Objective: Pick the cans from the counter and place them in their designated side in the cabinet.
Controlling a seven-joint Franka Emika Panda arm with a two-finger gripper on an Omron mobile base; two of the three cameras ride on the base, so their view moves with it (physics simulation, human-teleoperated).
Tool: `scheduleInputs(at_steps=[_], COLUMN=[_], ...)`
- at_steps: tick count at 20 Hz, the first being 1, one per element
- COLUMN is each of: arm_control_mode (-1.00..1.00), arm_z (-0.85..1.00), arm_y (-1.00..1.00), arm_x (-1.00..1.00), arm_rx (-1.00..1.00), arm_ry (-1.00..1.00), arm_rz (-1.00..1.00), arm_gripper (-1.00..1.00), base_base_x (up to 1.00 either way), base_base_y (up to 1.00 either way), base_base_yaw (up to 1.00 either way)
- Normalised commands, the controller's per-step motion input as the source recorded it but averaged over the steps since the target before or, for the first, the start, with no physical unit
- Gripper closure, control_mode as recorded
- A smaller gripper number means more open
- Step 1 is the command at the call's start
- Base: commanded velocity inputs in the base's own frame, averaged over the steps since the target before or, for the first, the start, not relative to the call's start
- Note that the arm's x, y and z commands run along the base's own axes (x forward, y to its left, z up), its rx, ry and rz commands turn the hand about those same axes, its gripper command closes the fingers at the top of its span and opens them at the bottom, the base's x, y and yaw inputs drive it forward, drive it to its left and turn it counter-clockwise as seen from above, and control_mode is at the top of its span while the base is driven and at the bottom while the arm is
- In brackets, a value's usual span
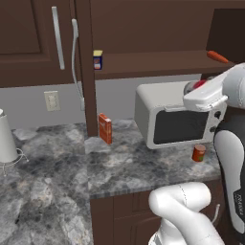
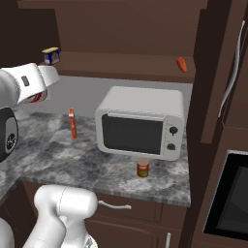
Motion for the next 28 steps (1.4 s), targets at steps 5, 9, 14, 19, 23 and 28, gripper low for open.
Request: scheduleInputs(at_steps=[5, 9, 14, 19, 23, 28], arm_control_mode=[-1.0, -1.0, -1.0, -1.0, -1.0, -1.0], arm_z=[-0.01, 0.0, 0.0, 0.0, 0.0, 0.07], arm_y=[-0.09, -0.03, 0.0, 0.0, 0.0, 0.05], arm_x=[0.18, 0.13, 0.16, 0.25, 0.27, 0.2], arm_rx=[0.01, 0.0, 0.04, 0.03, 0.04, 0.06], arm_ry=[0.03, -0.01, -0.09, -0.14, -0.08, -0.01], arm_rz=[0.0, -0.01, 0.0, 0.0, 0.0, 0.0], arm_gripper=[1.0, 1.0, 1.0, 1.0, 1.0, 1.0], base_base_x=[0.0, 0.0, 0.0, 0.0, 0.0, 0.0], base_base_y=[0.0, 0.0, 0.0, 0.0, 0.0, 0.0], base_base_yaw=[0.0, 0.0, 0.0, 0.0, 0.0, 0.0])
